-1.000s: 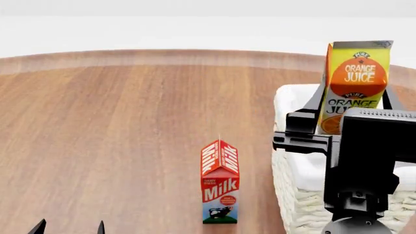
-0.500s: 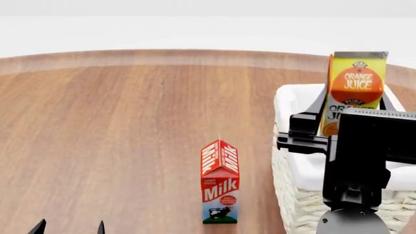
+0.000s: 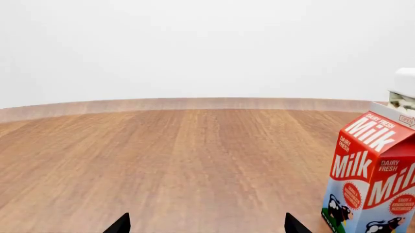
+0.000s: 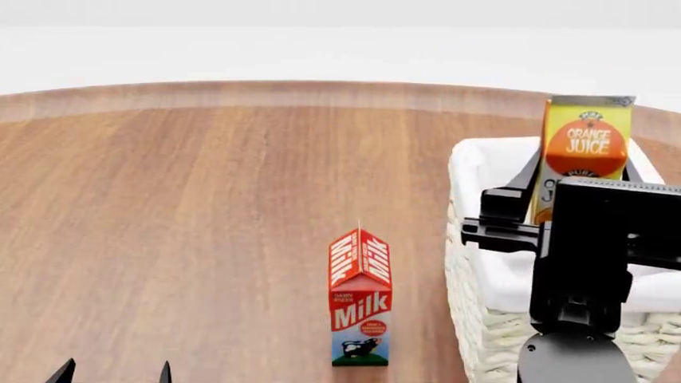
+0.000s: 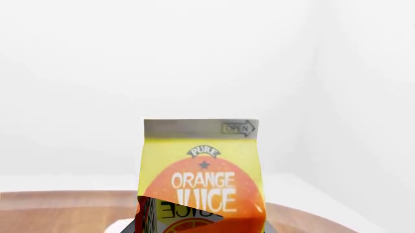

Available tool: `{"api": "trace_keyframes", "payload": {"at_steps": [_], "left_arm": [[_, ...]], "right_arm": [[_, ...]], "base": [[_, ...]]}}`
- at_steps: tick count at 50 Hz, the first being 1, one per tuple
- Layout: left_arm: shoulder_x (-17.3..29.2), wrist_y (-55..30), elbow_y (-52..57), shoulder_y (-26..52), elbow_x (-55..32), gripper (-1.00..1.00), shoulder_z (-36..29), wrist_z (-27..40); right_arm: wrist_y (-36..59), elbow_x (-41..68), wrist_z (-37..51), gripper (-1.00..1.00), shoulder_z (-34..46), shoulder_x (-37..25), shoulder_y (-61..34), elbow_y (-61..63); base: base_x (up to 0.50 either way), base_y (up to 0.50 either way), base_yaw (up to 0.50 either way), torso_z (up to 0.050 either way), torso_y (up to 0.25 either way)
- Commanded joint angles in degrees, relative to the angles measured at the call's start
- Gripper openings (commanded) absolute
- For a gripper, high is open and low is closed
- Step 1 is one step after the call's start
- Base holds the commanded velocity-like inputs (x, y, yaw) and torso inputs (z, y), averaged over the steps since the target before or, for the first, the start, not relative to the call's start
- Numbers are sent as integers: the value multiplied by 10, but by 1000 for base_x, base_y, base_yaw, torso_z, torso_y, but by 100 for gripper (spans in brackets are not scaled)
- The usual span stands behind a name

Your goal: Pick up the orange juice, and put it in the basket.

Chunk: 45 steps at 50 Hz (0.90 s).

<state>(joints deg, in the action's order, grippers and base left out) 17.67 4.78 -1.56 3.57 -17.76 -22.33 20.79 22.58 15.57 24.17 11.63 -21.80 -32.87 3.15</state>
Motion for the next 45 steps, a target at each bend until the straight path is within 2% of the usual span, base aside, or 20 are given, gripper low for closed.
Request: {"api": "trace_keyframes", "payload": {"at_steps": [1,45], "left_arm": [[1,1,0,0,-1,100,-1,1],[5,3,-1,2,-5,100,-7,6]], "right_arm": [[-13,-32,-8,-100,5,6,-28,-43],[-102,-64,-21,-100,32,37,-116,-263]], "base": [[0,0,0,0,0],[0,0,0,0,1]]}}
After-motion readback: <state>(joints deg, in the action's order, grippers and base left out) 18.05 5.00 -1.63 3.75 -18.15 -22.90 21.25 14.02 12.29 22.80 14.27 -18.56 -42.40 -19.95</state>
